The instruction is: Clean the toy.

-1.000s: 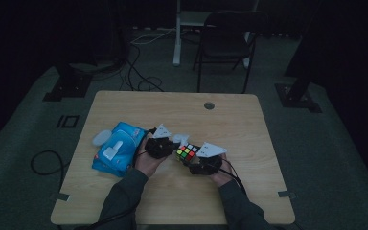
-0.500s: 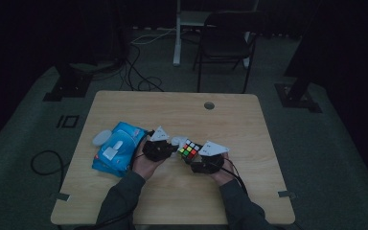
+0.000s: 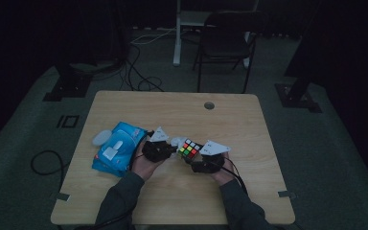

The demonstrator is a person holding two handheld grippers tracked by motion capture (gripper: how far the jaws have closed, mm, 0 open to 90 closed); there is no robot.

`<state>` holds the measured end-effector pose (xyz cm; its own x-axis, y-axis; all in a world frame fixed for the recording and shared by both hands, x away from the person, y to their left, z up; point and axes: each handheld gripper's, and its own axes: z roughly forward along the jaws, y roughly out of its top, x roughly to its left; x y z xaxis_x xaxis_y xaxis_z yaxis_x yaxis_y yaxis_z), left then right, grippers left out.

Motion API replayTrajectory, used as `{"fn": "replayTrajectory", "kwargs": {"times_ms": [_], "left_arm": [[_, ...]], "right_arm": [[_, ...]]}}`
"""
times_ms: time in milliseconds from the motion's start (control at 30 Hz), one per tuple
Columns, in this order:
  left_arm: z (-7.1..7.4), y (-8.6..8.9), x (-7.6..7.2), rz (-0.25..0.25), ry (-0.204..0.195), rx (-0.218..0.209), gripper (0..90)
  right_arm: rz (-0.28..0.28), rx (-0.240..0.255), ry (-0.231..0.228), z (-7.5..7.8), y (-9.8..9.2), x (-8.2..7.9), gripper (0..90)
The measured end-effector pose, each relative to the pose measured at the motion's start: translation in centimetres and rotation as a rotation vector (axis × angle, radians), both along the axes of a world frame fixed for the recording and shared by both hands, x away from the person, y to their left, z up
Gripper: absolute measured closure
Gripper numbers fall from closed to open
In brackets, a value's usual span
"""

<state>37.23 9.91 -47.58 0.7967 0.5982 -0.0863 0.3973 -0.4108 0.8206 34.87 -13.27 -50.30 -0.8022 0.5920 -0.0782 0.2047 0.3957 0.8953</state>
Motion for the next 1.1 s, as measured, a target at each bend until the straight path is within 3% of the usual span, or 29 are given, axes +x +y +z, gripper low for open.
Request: {"fn": "replayTrajectory", "kwargs": {"times_ms": [433,1100], "left_arm": [[-0.3,-0.3,1.0,0.004,0.007,-0.016,85.6],[-1.8,-0.3,0.6,0.015,0.042,0.017,85.6]], "right_arm": [[0.059,0.017,-0.007,0.3,0.5,-0.5,34.2],[0.036,0.019,-0.004,0.2,0.1,-0.2,34.2]]}}
